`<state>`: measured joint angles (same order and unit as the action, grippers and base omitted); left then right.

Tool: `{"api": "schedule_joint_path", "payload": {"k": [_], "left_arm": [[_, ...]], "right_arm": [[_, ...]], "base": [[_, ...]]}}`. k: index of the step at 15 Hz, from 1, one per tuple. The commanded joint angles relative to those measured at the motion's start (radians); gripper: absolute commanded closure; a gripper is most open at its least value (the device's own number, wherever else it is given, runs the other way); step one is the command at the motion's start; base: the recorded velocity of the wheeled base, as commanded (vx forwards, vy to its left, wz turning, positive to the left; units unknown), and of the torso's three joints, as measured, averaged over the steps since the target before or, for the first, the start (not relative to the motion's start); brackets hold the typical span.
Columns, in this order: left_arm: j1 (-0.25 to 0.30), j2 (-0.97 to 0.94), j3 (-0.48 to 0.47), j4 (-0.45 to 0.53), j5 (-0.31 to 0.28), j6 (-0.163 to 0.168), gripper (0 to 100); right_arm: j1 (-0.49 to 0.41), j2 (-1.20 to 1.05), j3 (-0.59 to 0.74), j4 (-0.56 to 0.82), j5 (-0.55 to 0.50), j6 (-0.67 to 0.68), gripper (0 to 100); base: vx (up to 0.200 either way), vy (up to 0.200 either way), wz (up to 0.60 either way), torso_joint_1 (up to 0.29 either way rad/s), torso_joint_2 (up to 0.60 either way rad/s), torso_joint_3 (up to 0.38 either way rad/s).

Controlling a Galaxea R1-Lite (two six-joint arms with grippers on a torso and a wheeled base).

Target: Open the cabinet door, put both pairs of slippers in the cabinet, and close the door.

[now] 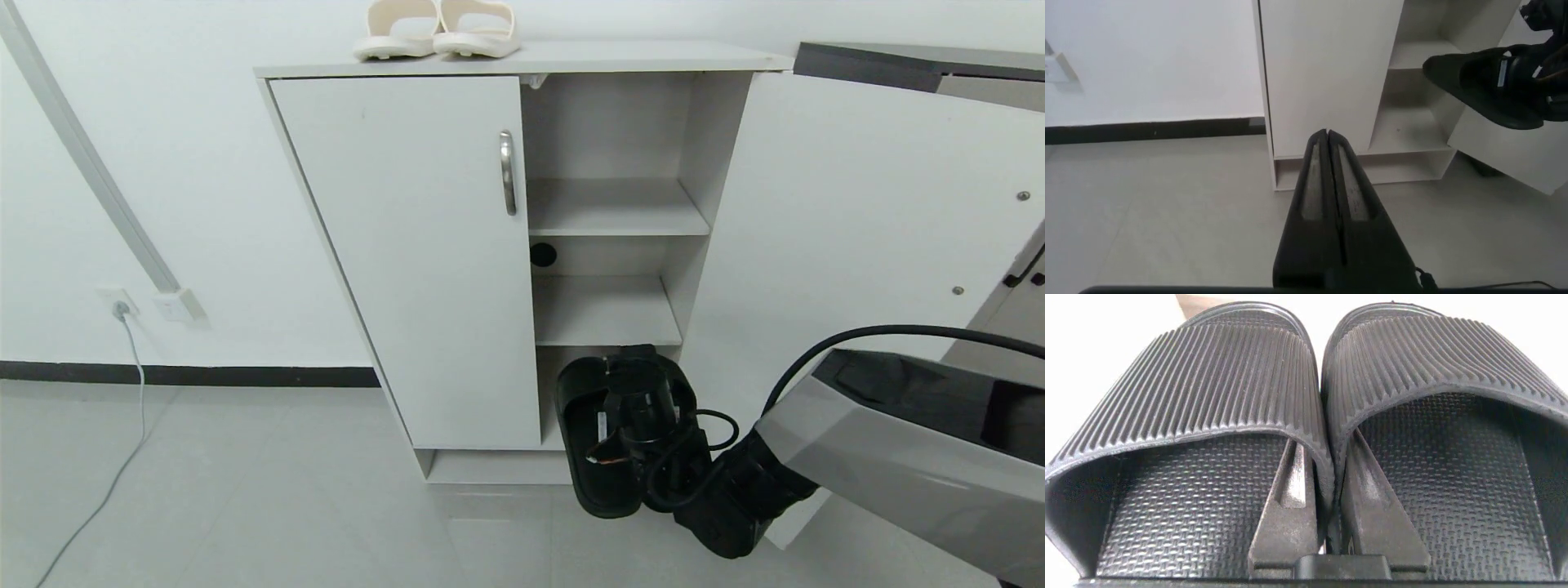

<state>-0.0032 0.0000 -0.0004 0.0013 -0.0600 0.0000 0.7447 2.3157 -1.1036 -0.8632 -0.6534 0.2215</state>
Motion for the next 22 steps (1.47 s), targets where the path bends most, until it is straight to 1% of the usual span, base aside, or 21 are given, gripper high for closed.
{"api": "schedule_joint_path", "payload": {"k": [1,6,7,8,9,10,11,20,22], "left_arm": [[0.000,0.002,0.000,0.000,0.000,0.000,100],[0.000,0.002,0.000,0.000,0.003,-0.002,100],[0.000,0.002,0.000,0.000,0.005,-0.003,100],[0.000,0.002,0.000,0.000,0.005,-0.003,100],[0.000,0.002,-0.001,0.000,0.005,-0.003,100],[0.000,0.002,0.000,0.000,0.005,-0.005,100],[0.000,0.002,0.000,0.000,0.005,-0.005,100],[0.000,0.002,0.000,0.000,0.006,-0.002,100],[0.000,0.002,0.000,0.000,0.006,-0.002,100]], "right_arm": [[-0.004,0.011,-0.002,0.000,0.000,0.002,100],[-0.015,0.060,-0.047,-0.007,-0.006,0.022,100],[-0.022,0.088,-0.053,-0.053,-0.017,0.013,100],[-0.025,0.103,-0.051,-0.145,-0.031,-0.016,100],[-0.031,0.122,-0.047,-0.278,-0.032,-0.083,100],[-0.038,0.126,-0.044,-0.347,-0.034,-0.129,100],[-0.038,0.122,-0.033,-0.366,-0.034,-0.148,100],[-0.038,0.119,-0.035,-0.366,-0.034,-0.151,100],[-0.038,0.116,-0.036,-0.366,-0.034,-0.151,100]], "base": [[0.000,0.000,0.00,0.002,0.00,-0.203],[0.000,0.000,0.00,0.002,0.00,-0.182],[0.000,0.000,0.00,0.000,0.00,0.000],[0.000,0.000,0.00,0.000,0.00,0.000],[0.000,0.000,0.00,0.000,0.00,0.000],[0.000,0.000,0.00,0.000,0.00,0.000],[0.000,0.000,0.00,0.000,0.00,0.000],[0.000,0.000,0.00,0.000,0.00,0.000],[0.200,0.000,0.00,-0.002,0.01,-0.002]]}}
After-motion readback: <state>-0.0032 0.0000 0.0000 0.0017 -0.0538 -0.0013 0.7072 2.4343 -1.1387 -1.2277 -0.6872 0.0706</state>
